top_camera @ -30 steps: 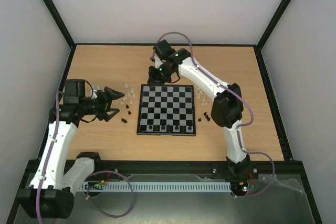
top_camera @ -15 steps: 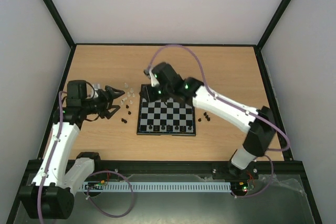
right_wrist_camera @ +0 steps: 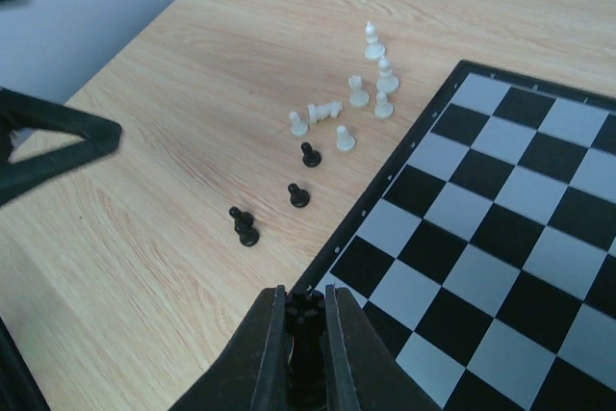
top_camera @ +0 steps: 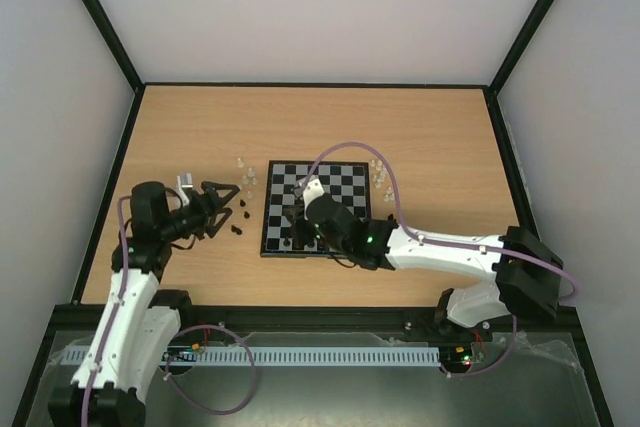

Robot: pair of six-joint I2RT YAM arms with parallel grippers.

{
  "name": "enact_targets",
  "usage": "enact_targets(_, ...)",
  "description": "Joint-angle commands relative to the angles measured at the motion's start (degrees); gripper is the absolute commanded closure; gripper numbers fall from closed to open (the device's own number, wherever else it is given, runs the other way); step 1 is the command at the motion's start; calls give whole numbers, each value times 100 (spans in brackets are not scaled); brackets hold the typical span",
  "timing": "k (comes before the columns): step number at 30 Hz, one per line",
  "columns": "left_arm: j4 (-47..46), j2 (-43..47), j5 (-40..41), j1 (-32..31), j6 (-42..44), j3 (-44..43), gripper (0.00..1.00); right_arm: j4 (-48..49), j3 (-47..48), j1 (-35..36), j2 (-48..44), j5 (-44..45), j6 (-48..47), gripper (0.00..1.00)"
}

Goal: Set up the chess pieces on the board
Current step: Place the chess piece on the chessboard.

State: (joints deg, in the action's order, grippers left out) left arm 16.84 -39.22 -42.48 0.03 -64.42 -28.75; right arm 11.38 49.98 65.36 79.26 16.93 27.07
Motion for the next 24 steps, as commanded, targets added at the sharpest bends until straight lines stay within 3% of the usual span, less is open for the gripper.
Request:
enact_targets(1, -925, 1019, -352, 14, 221, 672, 17, 1564, -608, 108, 31, 315, 407, 95)
enact_targets(4, -1232, 2033, -566, 8, -109, 1175, 18, 1252, -481, 104, -232, -93, 962, 96)
enact_targets(9, -848, 3534, -792, 1, -94, 996, 18, 684, -353, 33, -1136, -830, 2100, 95)
enact_targets(13, -859, 3676, -790, -3, -76, 858, 19, 1116, -704, -38, -1630, -1311, 2921, 92)
enact_targets(16, -1439, 3688, -814, -3, -473, 1041, 22, 1925, -1032, -122, -1782, -1581, 3370, 91)
enact_targets(24, -2047, 3102, -818, -115, -689, 859, 31, 3226, -907, -344, -981, -1904, 3692, 91)
